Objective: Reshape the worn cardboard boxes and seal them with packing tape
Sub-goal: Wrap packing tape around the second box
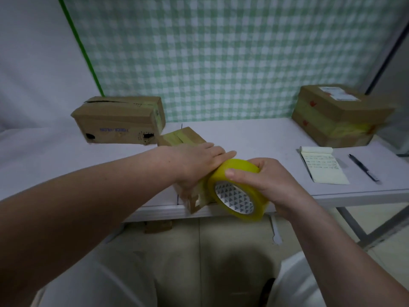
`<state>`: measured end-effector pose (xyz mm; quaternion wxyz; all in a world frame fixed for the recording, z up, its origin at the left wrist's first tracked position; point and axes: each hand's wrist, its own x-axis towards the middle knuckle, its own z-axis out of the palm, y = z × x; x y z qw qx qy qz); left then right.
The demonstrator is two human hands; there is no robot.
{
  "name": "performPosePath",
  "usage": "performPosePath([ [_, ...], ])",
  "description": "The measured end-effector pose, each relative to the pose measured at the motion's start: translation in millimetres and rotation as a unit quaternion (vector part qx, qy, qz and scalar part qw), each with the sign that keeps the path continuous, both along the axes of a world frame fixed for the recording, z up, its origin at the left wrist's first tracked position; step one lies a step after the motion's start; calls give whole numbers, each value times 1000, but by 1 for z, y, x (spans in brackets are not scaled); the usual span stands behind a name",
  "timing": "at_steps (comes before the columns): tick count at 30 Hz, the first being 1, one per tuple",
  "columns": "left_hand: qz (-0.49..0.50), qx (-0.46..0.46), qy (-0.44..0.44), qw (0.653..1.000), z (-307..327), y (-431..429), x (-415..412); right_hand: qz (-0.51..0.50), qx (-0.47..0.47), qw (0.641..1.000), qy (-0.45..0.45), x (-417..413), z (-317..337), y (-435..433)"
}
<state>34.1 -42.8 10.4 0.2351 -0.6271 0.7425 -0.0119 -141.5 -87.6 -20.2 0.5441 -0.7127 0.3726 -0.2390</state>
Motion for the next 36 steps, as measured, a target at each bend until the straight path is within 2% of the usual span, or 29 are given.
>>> performPosePath([
  [4, -11, -39, 47, 998, 16, -3, 13, 97, -6, 995, 32, -8, 24, -5],
  [6, 7, -70, 107, 992, 29, -4, 22, 110, -65, 990, 56, -8, 41, -9],
  [9, 40, -94, 199, 975, 44, -4, 33, 71, -169, 982, 51, 0, 76, -16],
  [11, 54, -91, 325, 940, 50, -1, 37, 41, -232, 971, 35, 9, 98, -21],
  [13, 68, -102, 447, 886, 53, 4, 40, 16, -286, 958, 25, 21, 112, -24],
  [15, 118, -103, 531, 833, 48, 11, 46, -2, -310, 951, 7, 35, 119, -27],
  [18, 192, -96, 608, 765, 27, 20, 59, 5, -302, 953, -14, 53, 112, -28],
  [23, 264, -47, 678, 685, 13, 30, 71, -1, -277, 960, -37, 76, 89, -25],
  [28, 299, -106, 684, 657, 0, 25, 69, -3, -235, 971, -50, 95, 61, -23],
  [33, 296, -91, 636, 707, 3, 16, 79, 6, -282, 959, 9, 98, 71, -28],
  [36, 315, -87, 586, 742, 8, 12, 81, -21, -316, 948, 37, 86, 84, -34],
])
